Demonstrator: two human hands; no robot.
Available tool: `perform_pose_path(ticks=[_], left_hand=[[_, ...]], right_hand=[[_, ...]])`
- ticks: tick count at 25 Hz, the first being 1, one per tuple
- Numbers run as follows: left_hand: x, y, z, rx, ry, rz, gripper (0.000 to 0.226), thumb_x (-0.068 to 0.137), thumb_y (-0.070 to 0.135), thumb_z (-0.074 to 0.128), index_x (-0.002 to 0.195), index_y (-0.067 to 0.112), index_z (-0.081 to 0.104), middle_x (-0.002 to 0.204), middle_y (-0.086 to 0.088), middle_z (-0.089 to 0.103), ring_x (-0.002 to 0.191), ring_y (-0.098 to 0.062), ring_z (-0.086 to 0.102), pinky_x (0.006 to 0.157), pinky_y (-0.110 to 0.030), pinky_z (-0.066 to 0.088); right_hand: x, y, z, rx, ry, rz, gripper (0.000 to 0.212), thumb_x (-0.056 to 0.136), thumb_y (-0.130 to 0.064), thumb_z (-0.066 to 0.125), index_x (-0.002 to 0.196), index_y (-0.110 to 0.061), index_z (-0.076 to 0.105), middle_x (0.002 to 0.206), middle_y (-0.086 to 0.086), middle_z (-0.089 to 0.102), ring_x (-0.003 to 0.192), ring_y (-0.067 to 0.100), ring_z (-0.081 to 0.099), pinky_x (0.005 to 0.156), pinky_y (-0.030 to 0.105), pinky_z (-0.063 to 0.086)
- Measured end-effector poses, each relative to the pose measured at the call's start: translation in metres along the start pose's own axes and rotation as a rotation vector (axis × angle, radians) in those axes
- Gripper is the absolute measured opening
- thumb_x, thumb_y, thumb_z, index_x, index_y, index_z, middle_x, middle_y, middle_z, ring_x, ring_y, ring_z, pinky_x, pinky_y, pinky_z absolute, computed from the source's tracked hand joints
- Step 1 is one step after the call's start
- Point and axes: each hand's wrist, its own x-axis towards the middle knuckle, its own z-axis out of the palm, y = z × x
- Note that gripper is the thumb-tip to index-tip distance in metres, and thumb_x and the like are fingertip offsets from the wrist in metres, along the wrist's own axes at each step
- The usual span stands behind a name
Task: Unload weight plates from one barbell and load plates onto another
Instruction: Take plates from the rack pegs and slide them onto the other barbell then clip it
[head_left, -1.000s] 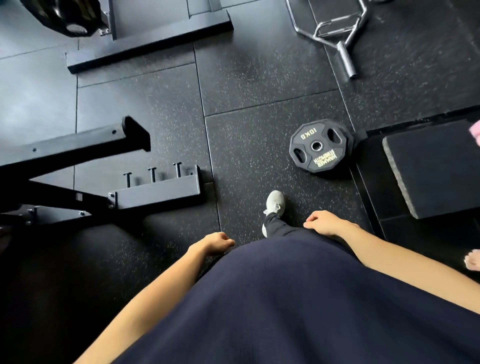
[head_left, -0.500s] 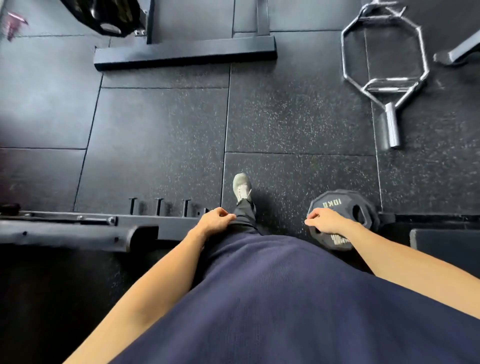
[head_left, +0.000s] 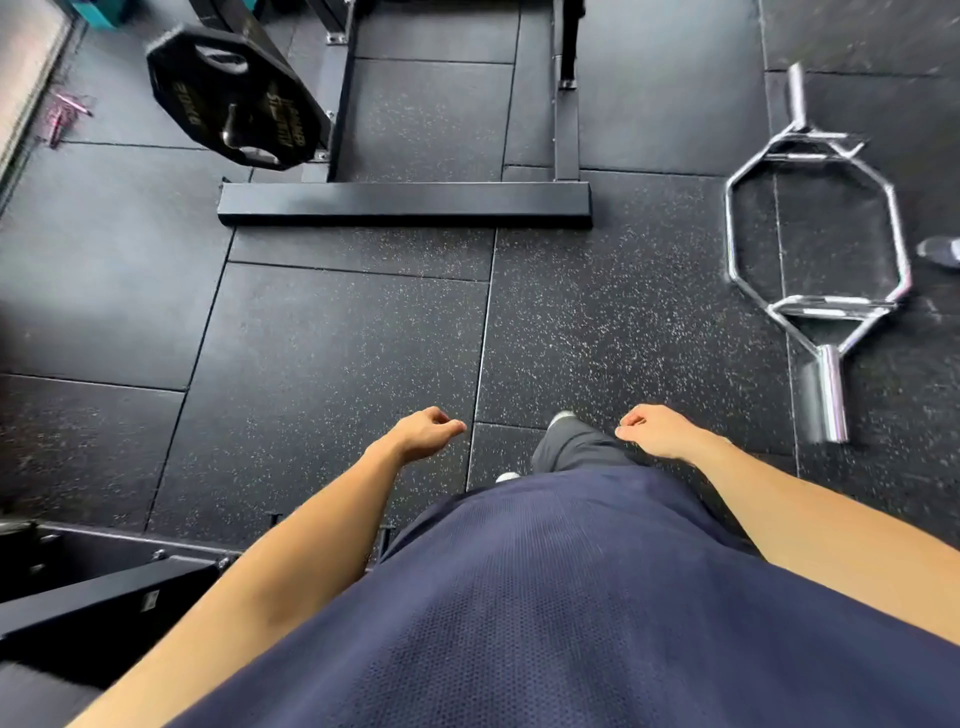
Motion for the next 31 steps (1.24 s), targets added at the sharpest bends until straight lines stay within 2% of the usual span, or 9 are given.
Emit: perform_pose_path(ticks=[6,9,13,15,19,23,25,27,31], left_hand=[[0.079,0.027,-0.080,-0.104,0.030,-0.121,0.047,0.092,0.053,0.052,0.124,0.019,0.058,0.130,-0.005,0.059,0.115,-0.025,0.055,0.091,-0.033,0.041],[0.098,0.038,-0.124,-0.208,0.079,-0.241,0.046,0.094,0.050,0.049,0.123,0.016,0.060,0.128,-0.006,0.061,0.118,-0.025,0.054,0.091,-0.031,0.039],[0.111,0.040,-0.165,-0.477,0.182,-0.395,0.049,0.090,0.058,0.048,0.118,0.020,0.061,0.133,-0.004,0.059,0.121,-0.025,0.053,0.098,-0.032,0.039],[0.119,0.039,-0.177,-0.611,0.239,-0.435,0.046,0.092,0.056,0.048,0.118,0.020,0.060,0.134,-0.005,0.058,0.122,-0.025,0.053,0.099,-0.032,0.038],[0.141,0.024,-0.204,-0.765,0.211,-0.514,0.046,0.093,0.055,0.045,0.119,0.020,0.059,0.132,-0.003,0.057,0.122,-0.024,0.052,0.099,-0.033,0.038],[0.179,-0.023,-0.262,-0.806,0.168,-0.464,0.054,0.096,0.054,0.035,0.135,0.023,0.053,0.141,0.001,0.047,0.128,-0.023,0.046,0.106,-0.035,0.034],[0.186,-0.053,-0.312,-0.886,0.243,-0.505,0.048,0.095,0.054,0.042,0.127,0.022,0.057,0.136,0.001,0.052,0.124,-0.023,0.049,0.100,-0.033,0.036],[0.188,-0.083,-0.363,-0.954,0.335,-0.549,0.040,0.091,0.055,0.049,0.113,0.023,0.059,0.122,0.000,0.061,0.108,-0.021,0.056,0.092,-0.033,0.041],[0.186,-0.130,-0.437,-1.082,0.439,-0.587,0.042,0.092,0.056,0.049,0.118,0.023,0.054,0.106,0.002,0.058,0.092,-0.017,0.053,0.075,-0.033,0.039]], right_hand=[[0.119,-0.115,-0.098,-0.177,-0.091,-0.105,0.019,0.091,-0.032,0.060,0.105,-0.019,0.059,0.103,0.000,0.058,0.095,0.019,0.055,0.082,0.030,0.041],[0.182,-0.200,-0.151,-0.291,-0.156,-0.176,0.014,0.090,-0.032,0.062,0.097,-0.019,0.060,0.096,0.002,0.060,0.086,0.021,0.056,0.077,0.029,0.042],[0.244,-0.323,-0.191,-0.490,-0.220,-0.310,0.021,0.088,-0.030,0.064,0.101,-0.014,0.064,0.090,0.004,0.063,0.072,0.018,0.056,0.073,0.026,0.041],[0.267,-0.381,-0.192,-0.580,-0.271,-0.381,0.023,0.088,-0.028,0.066,0.104,-0.010,0.065,0.090,0.006,0.063,0.070,0.018,0.055,0.073,0.025,0.040],[0.303,-0.498,-0.170,-0.788,-0.343,-0.501,0.031,0.089,-0.029,0.065,0.112,-0.008,0.065,0.105,0.010,0.067,0.083,0.019,0.054,0.077,0.025,0.039],[0.331,-0.609,-0.141,-0.924,-0.356,-0.586,0.033,0.090,-0.030,0.063,0.115,-0.009,0.063,0.114,0.008,0.066,0.086,0.017,0.055,0.079,0.025,0.040],[0.339,-0.668,-0.130,-0.972,-0.345,-0.611,0.032,0.090,-0.029,0.063,0.115,-0.009,0.063,0.120,0.009,0.066,0.095,0.020,0.058,0.086,0.028,0.042],[0.343,-0.728,-0.120,-1.014,-0.330,-0.651,0.033,0.090,-0.028,0.062,0.117,-0.009,0.062,0.124,0.010,0.063,0.110,0.024,0.058,0.093,0.029,0.042],[0.345,-0.827,-0.094,-1.091,-0.350,-0.768,0.035,0.091,-0.026,0.060,0.119,-0.004,0.061,0.127,0.013,0.062,0.118,0.028,0.057,0.099,0.033,0.043]])
